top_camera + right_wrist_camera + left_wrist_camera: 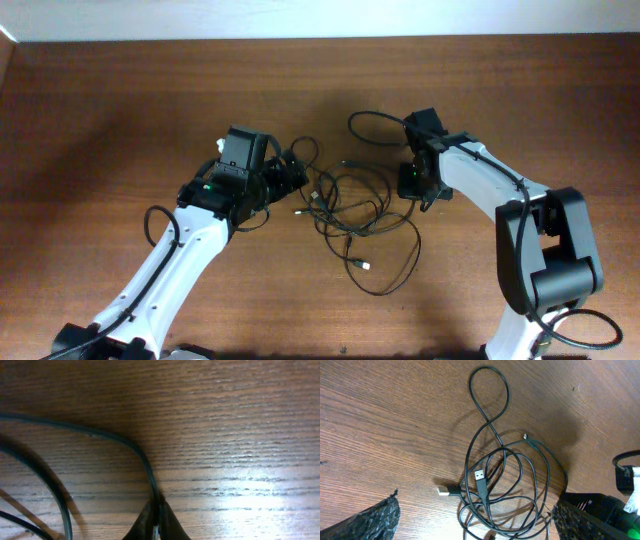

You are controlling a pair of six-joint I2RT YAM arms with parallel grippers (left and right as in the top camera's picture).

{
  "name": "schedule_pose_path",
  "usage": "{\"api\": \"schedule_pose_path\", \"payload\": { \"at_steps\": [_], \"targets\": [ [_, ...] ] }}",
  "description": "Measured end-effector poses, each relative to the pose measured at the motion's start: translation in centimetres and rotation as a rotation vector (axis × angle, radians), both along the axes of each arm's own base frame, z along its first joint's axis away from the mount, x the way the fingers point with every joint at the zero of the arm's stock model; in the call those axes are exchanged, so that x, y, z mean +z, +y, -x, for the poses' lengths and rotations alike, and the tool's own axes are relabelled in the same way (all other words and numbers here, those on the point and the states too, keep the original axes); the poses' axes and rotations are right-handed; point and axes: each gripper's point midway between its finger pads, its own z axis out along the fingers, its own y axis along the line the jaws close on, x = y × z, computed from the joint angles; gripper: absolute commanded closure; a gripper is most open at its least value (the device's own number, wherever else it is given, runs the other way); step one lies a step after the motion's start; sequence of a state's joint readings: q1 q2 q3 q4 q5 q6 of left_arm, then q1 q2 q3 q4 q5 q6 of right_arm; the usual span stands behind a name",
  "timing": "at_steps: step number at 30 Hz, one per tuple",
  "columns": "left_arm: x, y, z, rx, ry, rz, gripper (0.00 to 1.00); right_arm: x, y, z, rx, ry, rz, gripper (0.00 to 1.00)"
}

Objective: Untangle cables

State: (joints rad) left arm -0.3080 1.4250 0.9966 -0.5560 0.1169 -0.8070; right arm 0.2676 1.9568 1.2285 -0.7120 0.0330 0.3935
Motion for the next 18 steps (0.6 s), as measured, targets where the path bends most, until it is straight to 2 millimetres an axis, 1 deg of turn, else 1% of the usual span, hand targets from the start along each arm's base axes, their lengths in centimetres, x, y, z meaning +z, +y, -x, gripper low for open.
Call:
{"api": "schedule_pose_path", "payload": {
  "at_steps": [4,6,7,8,9,10,11,12,13,14,15,17,18],
  "targets": [
    [0.0,0.0,0.0,-0.002,0.001,0.002,0.01,0.1,0.1,0.1,0.021,-0.006,-0.010,0.96],
    [0.0,-0.3,0.1,-0.009,0.004,0.013,0.01,0.6,0.5,1.5,0.075,0.073,-0.046,0.96],
    [0.1,-0.7,0.3,-0.024,0.012,0.034,0.01,1.9,1.3,1.7,0.119,0.083,-0.097,0.96],
    [0.1,-1.0,0.4,-0.035,0.017,0.051,0.01,3.2,1.9,1.3,0.148,0.063,-0.131,0.96],
    [0.2,-1.4,0.6,-0.049,0.022,0.070,0.01,6.3,2.8,0.8,0.192,-0.006,-0.181,0.96],
    [0.3,-1.7,0.7,-0.060,0.024,0.082,0.01,8.9,3.3,0.6,0.221,-0.065,-0.211,0.96],
    [0.4,-2.0,0.6,-0.069,0.017,0.090,0.01,11.6,3.7,0.7,0.251,-0.125,-0.239,0.96],
    [0.6,-2.6,0.6,-0.084,0.006,0.099,0.01,14.4,4.0,1.2,0.284,-0.184,-0.268,0.96],
    [0.9,-3.3,0.5,-0.103,-0.010,0.108,0.01,16.2,4.2,1.6,0.305,-0.224,-0.289,0.96],
    [1.2,-4.1,0.5,-0.122,-0.028,0.116,0.01,17.9,4.4,2.5,0.329,-0.252,-0.311,0.96],
    [1.7,-5.1,0.3,-0.150,-0.056,0.127,0.01,18.7,4.5,3.0,0.340,-0.262,-0.326,0.96],
    [2.5,-7.5,0.2,-0.209,-0.109,0.153,0.01,19.4,4.8,3.9,0.355,-0.263,-0.352,0.96],
    [2.2,-8.3,0.3,-0.227,-0.109,0.156,0.01,19.9,5.1,4.1,0.371,-0.273,-0.370,0.96]
  ]
}}
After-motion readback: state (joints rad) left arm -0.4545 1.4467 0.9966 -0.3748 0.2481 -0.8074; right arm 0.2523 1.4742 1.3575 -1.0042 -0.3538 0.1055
